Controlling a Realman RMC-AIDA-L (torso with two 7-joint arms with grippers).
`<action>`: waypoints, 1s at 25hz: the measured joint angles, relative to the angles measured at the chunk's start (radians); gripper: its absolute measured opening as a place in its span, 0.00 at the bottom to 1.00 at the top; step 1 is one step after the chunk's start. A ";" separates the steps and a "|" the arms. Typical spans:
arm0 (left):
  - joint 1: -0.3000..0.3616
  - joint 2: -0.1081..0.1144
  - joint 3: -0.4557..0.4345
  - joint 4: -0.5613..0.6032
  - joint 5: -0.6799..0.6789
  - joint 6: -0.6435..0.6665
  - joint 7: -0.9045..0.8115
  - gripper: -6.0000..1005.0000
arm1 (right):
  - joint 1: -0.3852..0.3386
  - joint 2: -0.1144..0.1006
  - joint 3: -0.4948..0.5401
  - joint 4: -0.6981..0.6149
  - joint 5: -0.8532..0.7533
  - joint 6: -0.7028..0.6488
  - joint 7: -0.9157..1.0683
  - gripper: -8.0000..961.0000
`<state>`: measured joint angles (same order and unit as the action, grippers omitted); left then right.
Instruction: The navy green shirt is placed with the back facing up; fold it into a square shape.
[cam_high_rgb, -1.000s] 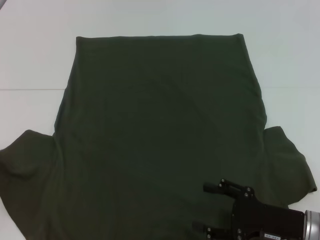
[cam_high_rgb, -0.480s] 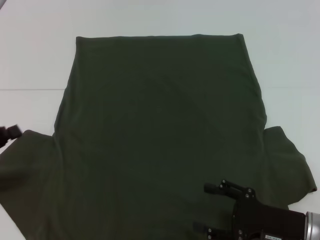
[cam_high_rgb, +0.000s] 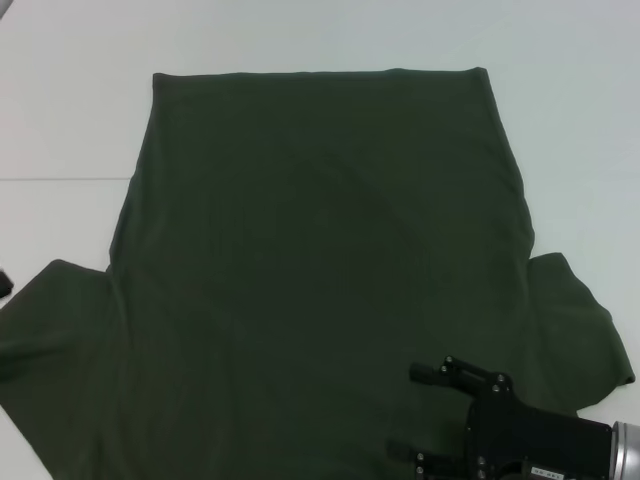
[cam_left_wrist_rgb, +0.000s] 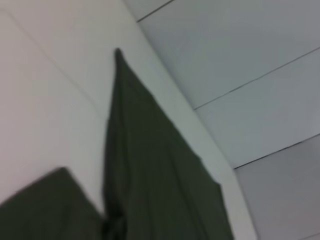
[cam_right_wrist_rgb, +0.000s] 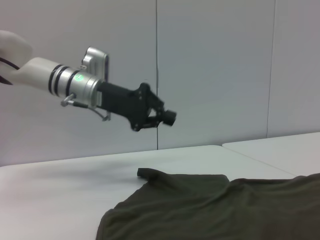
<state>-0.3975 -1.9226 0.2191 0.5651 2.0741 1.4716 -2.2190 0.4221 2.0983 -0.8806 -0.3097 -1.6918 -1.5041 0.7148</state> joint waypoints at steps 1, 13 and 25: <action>0.004 0.001 0.002 0.003 0.019 0.001 -0.002 0.05 | 0.001 0.000 0.000 0.000 0.000 0.000 0.000 0.93; 0.043 0.020 -0.004 0.087 0.137 0.003 -0.165 0.39 | 0.009 -0.001 0.000 0.000 0.001 0.005 0.005 0.93; -0.008 0.046 0.004 0.112 0.308 0.003 -0.282 0.71 | 0.009 -0.002 0.000 0.000 0.001 0.009 0.005 0.93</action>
<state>-0.4055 -1.8770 0.2233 0.6774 2.3822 1.4750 -2.5007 0.4313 2.0966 -0.8806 -0.3098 -1.6904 -1.4955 0.7202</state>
